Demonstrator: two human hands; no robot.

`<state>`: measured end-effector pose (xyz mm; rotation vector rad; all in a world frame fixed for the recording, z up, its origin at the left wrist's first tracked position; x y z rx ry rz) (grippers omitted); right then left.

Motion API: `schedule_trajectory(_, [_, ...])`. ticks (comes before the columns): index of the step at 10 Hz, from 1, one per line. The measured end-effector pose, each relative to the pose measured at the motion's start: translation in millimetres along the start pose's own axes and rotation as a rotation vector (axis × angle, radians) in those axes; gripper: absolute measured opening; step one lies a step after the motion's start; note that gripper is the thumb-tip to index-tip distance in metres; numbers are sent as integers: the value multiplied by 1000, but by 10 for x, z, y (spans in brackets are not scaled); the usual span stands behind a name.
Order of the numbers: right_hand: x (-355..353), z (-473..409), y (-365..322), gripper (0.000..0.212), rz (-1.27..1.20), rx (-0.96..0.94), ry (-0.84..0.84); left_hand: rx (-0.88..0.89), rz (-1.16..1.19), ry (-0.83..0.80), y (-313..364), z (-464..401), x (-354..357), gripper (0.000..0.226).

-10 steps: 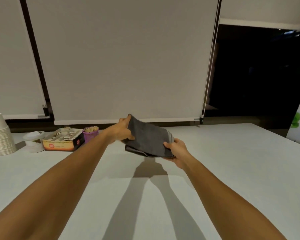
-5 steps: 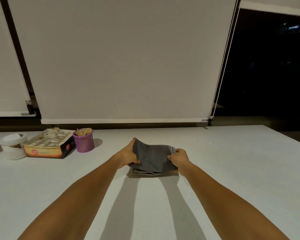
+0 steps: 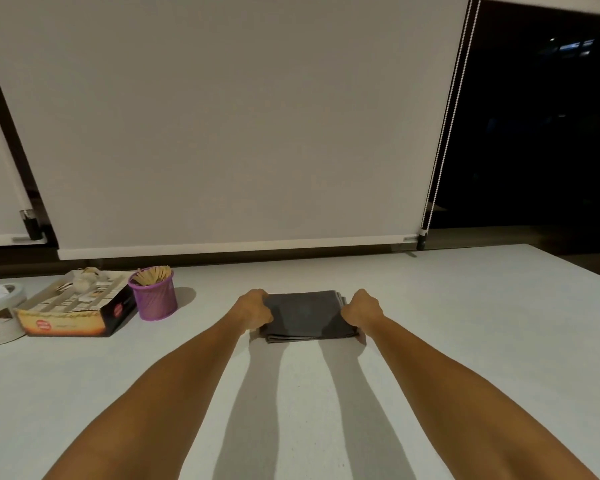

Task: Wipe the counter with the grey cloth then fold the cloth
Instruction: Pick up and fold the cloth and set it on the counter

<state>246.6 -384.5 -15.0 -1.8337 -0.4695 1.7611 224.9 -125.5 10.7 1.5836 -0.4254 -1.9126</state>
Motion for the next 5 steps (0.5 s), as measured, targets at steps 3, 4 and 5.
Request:
schedule_trajectory(3, [-337,332,-416,63,8,-179,-7,81,-80,109,152,375,-339,55])
schedule_trajectory(4, [-517,696,-706,71,3,-318,5,125,-146,138,250,753,-489,72])
schedule_trajectory(5, [-729,974,-918,71,42,-425,55,172,-244,215,355,1052,-639,81])
Point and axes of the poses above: each hand's wrist, its own z-axis away from the middle knuckle, its own x-axis out of the palm, y = z × x, the point moved 10 cm from there along -z, towards the middle knuckle, and after that the axes turned 9 degrees about -x, right-handed, at the moved point
